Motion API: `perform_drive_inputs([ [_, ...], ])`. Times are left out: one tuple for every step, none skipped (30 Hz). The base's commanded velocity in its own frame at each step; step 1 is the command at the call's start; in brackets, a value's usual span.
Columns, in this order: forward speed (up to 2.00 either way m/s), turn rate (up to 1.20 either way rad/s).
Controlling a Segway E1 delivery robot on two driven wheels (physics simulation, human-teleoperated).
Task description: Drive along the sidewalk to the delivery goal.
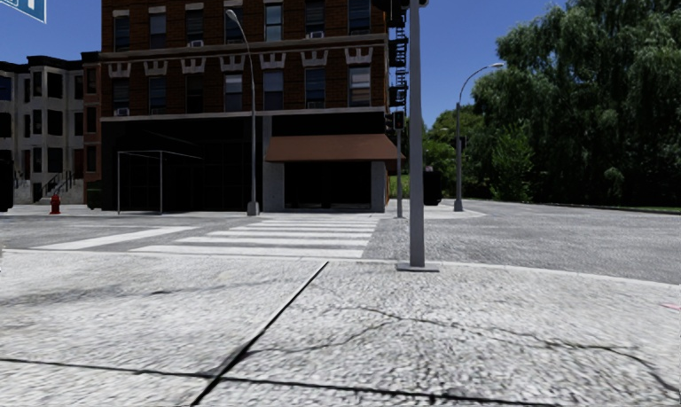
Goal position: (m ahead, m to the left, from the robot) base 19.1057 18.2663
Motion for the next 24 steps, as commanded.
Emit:
perform_drive_inputs([
  [2.0,0.44],
  [2.0,0.44],
  [2.0,0.44],
  [2.0,0.41],
  [2.0,0.41],
  [2.0,0.21],
  [2.0,0.01],
  [2.0,0.0],
  [2.0,0.0],
  [2.0,0.0],
  [2.0,0.0],
  [2.0,0.0],
  [2.0,0.0],
  [2.0,0.0],
  [2.0,0.0],
  [2.0,0.0],
  [2.0,0.0],
  [2.0,0.0],
  [2.0,0.0],
  [2.0,0.0],
  [2.0,0.0],
  [2.0,0.0],
  [2.0,0.0],
  [2.0,0.0],
])
